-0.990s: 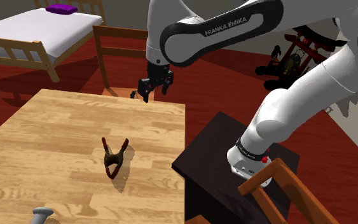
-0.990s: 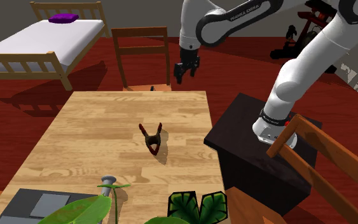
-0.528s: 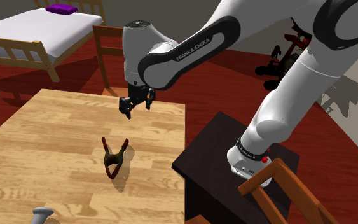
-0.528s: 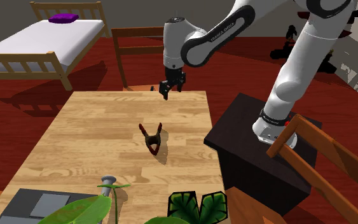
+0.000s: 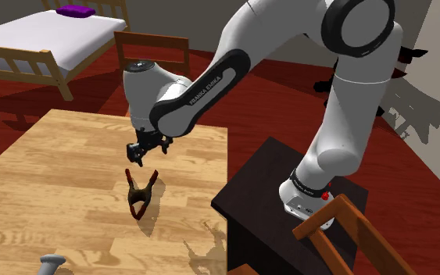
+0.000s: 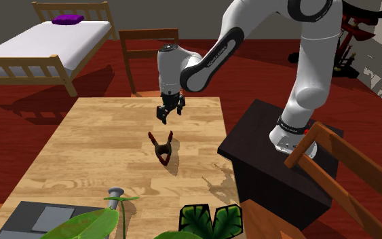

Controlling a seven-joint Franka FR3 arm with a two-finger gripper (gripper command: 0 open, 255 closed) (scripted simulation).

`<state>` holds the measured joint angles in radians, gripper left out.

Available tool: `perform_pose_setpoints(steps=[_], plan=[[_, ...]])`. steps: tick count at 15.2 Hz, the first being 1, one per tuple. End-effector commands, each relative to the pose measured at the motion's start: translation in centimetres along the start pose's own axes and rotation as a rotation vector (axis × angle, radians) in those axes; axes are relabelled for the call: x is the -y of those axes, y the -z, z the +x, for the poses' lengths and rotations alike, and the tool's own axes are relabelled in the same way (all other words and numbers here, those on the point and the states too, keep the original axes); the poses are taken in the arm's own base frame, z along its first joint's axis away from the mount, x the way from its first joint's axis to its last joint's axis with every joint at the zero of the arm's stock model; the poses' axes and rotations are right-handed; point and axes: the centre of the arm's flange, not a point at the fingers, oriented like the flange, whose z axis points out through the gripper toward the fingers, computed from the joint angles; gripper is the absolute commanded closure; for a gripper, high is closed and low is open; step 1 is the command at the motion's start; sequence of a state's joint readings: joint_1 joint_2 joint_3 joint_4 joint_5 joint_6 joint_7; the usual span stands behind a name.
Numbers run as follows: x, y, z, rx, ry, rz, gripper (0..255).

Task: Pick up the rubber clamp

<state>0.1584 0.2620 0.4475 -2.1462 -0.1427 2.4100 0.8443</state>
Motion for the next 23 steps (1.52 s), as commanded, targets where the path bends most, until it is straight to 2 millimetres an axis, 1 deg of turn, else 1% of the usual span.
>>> perform_pose_setpoints(steps=[1, 9, 10, 17, 19, 20, 23], plan=[[2.0, -2.0, 0.8, 0.003, -0.004, -0.004, 0], [8.8, -10.0, 3.1, 0.019, -0.014, -0.018, 0], [9.3, -10.7, 3.3, 0.021, -0.015, -0.019, 0], [9.2, -14.4, 3.3, 0.021, -0.015, -0.019, 0], [9.2, -14.7, 3.3, 0.021, -0.015, -0.019, 0], [9.2, -14.7, 3.3, 0.021, -0.015, -0.019, 255], [9.2, -14.7, 3.3, 0.021, -0.015, -0.019, 255]])
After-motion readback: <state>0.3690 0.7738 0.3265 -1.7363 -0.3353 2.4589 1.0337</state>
